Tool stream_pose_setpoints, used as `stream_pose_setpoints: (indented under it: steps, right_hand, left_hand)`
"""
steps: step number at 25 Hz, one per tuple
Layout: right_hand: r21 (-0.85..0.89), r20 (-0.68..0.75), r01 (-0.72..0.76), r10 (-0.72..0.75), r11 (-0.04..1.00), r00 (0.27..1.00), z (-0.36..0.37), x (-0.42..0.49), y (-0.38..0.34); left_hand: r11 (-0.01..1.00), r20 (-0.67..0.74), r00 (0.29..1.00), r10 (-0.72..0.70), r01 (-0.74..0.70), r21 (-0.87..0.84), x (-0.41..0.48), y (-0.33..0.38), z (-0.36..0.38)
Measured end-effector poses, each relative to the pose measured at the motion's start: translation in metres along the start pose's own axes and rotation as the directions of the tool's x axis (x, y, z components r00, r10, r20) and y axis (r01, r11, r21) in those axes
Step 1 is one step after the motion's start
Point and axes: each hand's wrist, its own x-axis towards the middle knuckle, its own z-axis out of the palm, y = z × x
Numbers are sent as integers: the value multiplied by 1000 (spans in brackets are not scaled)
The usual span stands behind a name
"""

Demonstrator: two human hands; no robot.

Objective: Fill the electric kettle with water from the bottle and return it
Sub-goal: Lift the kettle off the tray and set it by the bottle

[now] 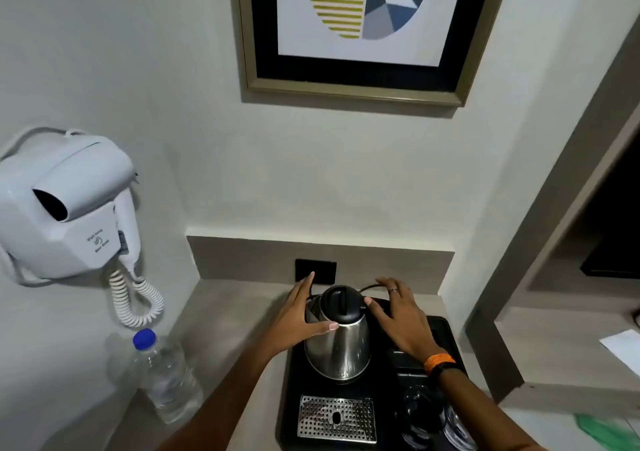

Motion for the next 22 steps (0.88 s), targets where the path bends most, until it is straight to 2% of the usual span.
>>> stream_pose_setpoints:
  steps: [1,5,9,13,18,22]
  right_hand:
    - [8,12,-13,13,1000,1000,1,-2,0]
    - [16,78,-43,41,999,996,7,-10,4]
    - [63,109,-4,-3,998,994,7,-13,9]
    - [146,160,26,-50,989,986,3,-5,10]
    - [124,148,130,-148,984,978,2,9,0]
    - [177,182,282,-313,943,932,14,37,-37]
  left_hand:
    - [997,21,1000,-11,13,-72,-1,0,3]
    - [985,9,995,-103,103,-137,-1,-13,21]
    - [946,-10,996,-92,84,-313,-1,-22,39]
    - [911,-112,984,-136,80,-404,-4,-24,53]
    - [897,-212,963,-167,59,-438,-16,-21,46]
    - [902,-358,907,-221,51,-428,-37,-34,14]
